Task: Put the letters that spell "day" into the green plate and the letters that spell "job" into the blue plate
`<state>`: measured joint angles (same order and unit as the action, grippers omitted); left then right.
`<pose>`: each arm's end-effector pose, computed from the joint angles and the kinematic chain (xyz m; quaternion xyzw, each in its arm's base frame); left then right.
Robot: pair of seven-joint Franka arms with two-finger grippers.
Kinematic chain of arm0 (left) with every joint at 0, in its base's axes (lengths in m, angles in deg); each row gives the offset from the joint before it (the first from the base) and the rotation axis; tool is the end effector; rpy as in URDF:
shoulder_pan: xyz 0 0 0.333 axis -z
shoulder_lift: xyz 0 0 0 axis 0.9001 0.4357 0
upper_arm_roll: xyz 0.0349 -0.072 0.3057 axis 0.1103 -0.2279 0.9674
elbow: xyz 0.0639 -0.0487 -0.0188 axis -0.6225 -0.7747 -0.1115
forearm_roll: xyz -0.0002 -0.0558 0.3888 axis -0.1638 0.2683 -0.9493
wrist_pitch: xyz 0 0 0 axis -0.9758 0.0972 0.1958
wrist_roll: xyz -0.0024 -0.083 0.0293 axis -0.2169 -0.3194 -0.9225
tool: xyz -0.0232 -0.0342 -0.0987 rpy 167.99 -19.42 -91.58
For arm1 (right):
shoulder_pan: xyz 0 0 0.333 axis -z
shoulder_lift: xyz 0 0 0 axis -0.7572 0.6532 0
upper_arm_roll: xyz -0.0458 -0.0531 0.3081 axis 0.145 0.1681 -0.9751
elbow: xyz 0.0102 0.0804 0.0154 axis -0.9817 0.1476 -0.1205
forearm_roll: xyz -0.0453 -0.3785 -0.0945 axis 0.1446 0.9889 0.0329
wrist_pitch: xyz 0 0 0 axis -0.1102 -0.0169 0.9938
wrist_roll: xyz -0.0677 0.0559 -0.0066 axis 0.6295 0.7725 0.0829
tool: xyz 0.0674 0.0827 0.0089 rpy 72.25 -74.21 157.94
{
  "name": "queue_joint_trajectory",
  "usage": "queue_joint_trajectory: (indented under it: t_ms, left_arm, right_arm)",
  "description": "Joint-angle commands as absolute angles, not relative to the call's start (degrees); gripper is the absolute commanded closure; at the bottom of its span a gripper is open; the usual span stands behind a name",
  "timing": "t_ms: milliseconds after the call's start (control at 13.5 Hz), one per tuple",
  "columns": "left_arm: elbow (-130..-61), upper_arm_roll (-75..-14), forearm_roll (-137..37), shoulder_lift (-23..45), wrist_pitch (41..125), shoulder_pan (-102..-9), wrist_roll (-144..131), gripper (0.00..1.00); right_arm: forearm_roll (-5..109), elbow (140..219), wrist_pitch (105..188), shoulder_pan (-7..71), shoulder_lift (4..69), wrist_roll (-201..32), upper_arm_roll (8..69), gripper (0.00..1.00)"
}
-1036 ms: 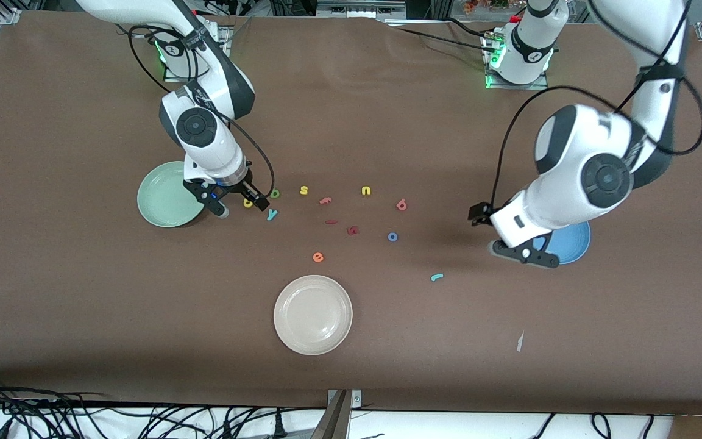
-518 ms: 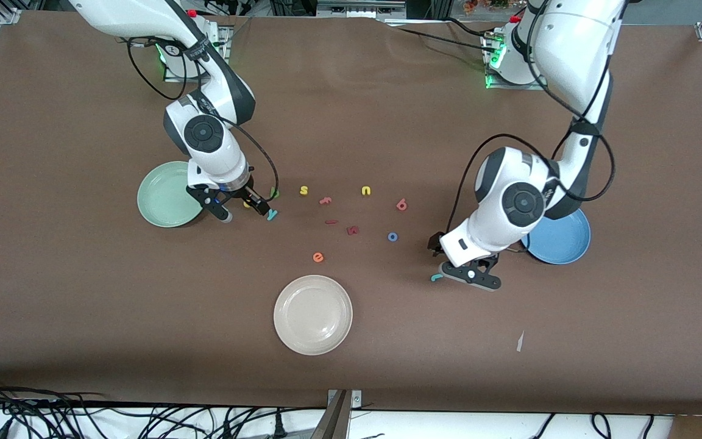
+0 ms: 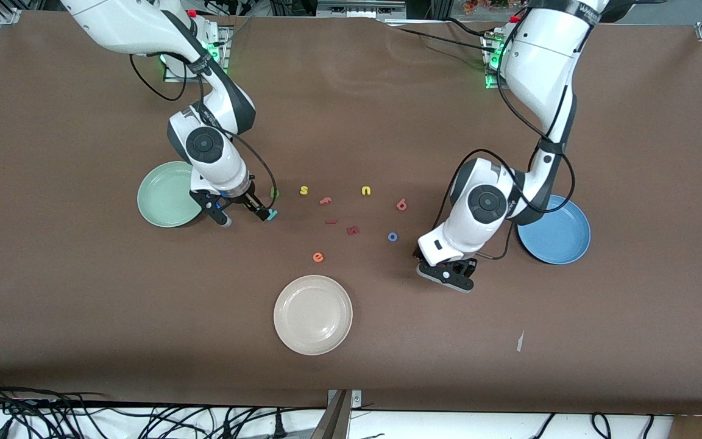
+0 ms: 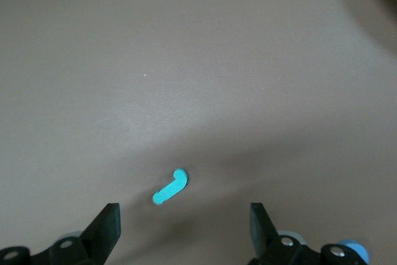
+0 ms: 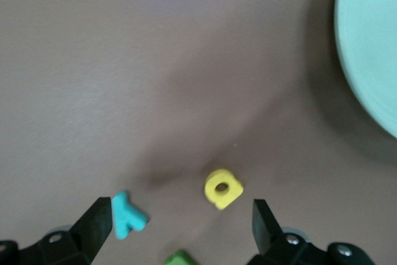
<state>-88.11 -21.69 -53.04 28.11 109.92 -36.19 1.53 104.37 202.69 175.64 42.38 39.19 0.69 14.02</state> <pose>0.6482 -0.2900 0.2065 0.9787 -0.1871 0.0801 0.0261 0.5145 0.2516 0.1997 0.9291 -0.3697 -0.0038 0.0094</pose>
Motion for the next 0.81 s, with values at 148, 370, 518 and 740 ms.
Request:
queue_joint_trajectory:
  t_ms: [148,370,518,740]
  left_arm:
    - [-89.89,-19.63,-58.00,29.54,115.75,-34.99,9.09,0.02]
    - [-89.89,-19.28,-58.00,30.77,117.25,-34.99,15.69,0.02]
    - [-89.81,-19.01,-58.00,31.12,117.25,-34.90,17.55,0.02]
    - [-89.81,-18.92,-58.09,31.65,117.25,-34.73,17.82,0.04]
  right_arm:
    - [106.15,205.35,179.82,42.80,39.81,2.17,15.05,0.01]
    - [106.15,207.54,179.82,42.97,39.46,2.17,15.05,0.01]
    - [106.15,208.34,179.82,42.89,39.37,2.17,15.05,0.07]
    - [106.15,208.43,179.65,42.89,39.37,1.74,15.05,0.61]
